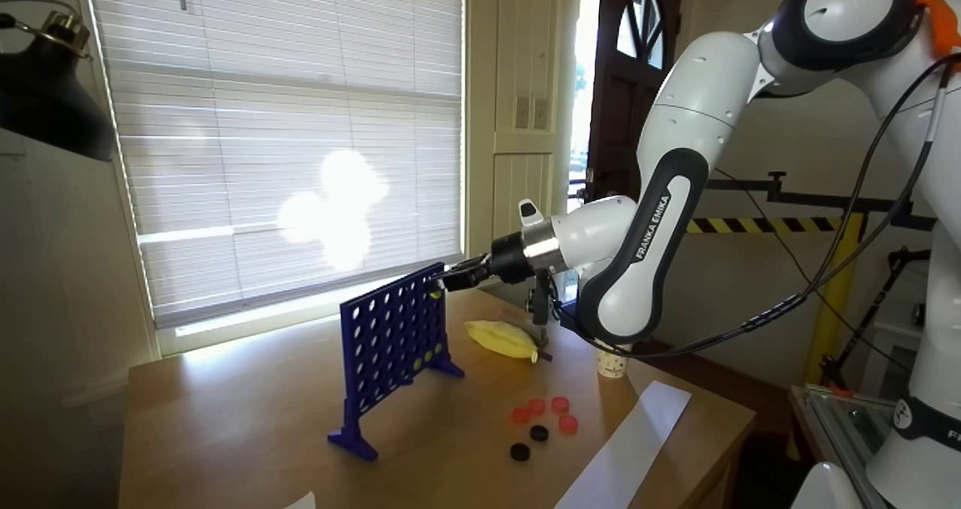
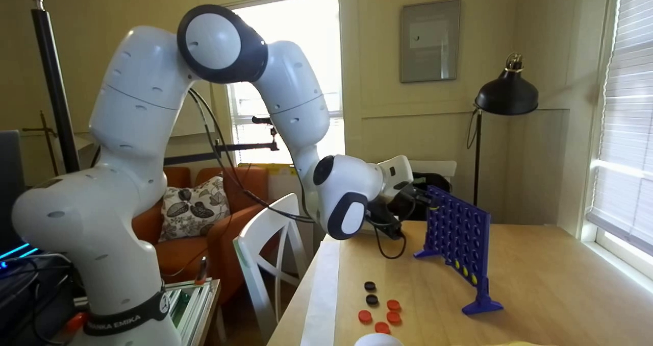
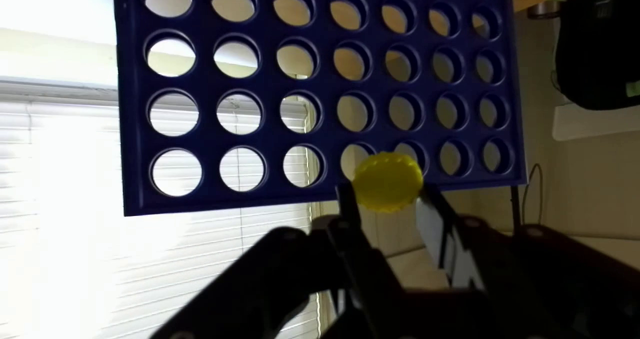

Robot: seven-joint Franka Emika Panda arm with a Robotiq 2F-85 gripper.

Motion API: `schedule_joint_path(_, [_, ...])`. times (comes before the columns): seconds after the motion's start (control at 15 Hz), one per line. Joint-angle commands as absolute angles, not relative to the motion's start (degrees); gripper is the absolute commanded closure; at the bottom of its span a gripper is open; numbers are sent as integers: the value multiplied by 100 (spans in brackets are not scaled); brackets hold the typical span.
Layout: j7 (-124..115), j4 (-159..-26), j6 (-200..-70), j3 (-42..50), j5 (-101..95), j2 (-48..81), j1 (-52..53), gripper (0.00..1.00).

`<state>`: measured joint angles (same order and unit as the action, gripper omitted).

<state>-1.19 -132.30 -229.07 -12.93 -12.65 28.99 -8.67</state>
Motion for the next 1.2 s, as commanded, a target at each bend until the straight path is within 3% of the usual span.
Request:
schedule_joint_path(0.0, [-342,-13070,-23151,-946,-1270,2952,-552,91])
schedule_joint_path(1.0, [-795,-12634,-23376,-778,-1241,3161,-341,91])
schedule_joint_path(1.07, [-630,-12780,-23369,-696,-1210,3044,-297,66])
schedule_joint_path(1.13, [-671,-12771,-23368,-704,-1210,3062,-295,66])
